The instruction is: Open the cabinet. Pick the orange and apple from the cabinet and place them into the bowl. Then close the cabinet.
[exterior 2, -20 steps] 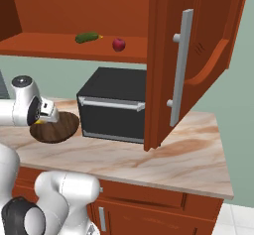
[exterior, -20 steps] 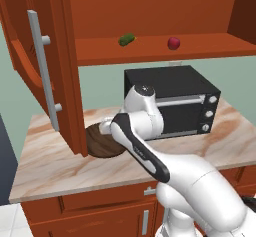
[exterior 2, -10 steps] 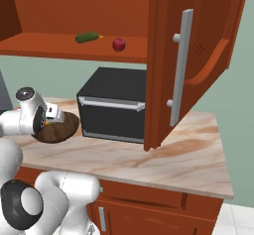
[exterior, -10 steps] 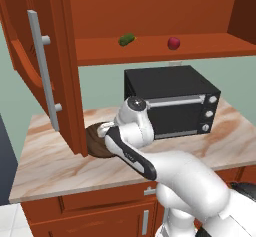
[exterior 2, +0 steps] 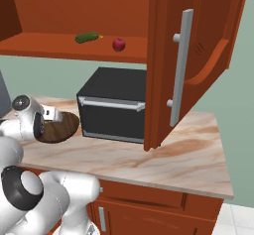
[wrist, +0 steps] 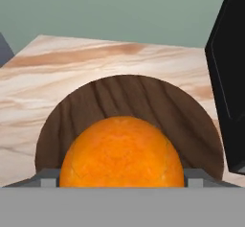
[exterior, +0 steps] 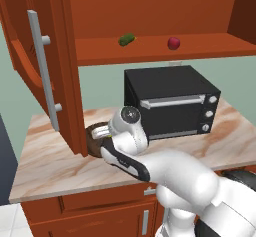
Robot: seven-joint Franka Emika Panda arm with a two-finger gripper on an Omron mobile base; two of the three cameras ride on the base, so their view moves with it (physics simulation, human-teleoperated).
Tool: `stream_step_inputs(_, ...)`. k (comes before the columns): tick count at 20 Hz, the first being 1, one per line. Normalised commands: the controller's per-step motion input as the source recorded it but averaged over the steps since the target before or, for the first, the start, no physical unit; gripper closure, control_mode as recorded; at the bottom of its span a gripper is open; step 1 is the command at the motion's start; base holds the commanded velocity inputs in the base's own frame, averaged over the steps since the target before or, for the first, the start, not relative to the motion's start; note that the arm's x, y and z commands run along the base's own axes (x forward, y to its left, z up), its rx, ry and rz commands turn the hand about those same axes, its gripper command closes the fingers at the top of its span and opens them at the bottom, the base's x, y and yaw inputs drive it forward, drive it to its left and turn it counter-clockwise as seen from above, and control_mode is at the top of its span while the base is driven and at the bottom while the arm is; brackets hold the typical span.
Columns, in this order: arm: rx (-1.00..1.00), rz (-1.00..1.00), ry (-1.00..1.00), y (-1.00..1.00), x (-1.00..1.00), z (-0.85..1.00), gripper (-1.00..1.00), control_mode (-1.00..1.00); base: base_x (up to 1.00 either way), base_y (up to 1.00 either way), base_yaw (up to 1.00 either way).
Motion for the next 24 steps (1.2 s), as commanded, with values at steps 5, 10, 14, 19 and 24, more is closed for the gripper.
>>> stream_step_inputs(5,0.00,0.00,-0.15,0.00,0.00,-0.37,1.00,-1.00,0.00,0.00,0.00)
stream_step_inputs(10,0.00,0.00,-0.12,0.00,0.00,-0.12,1.00,-1.00,0.00,0.00,0.00)
stream_step_inputs(14,0.00,0.00,0.00,0.00,0.16,-0.06,-1.00,-1.00,0.00,0.00,0.00)
stream_step_inputs(19,0.00,0.00,0.00,0.00,0.00,0.00,-1.00,-1.00,0.00,0.00,0.00)
stream_step_inputs(24,0.00,0.00,-0.03,0.00,0.00,0.35,-1.00,-1.00,0.00,0.00,0.00)
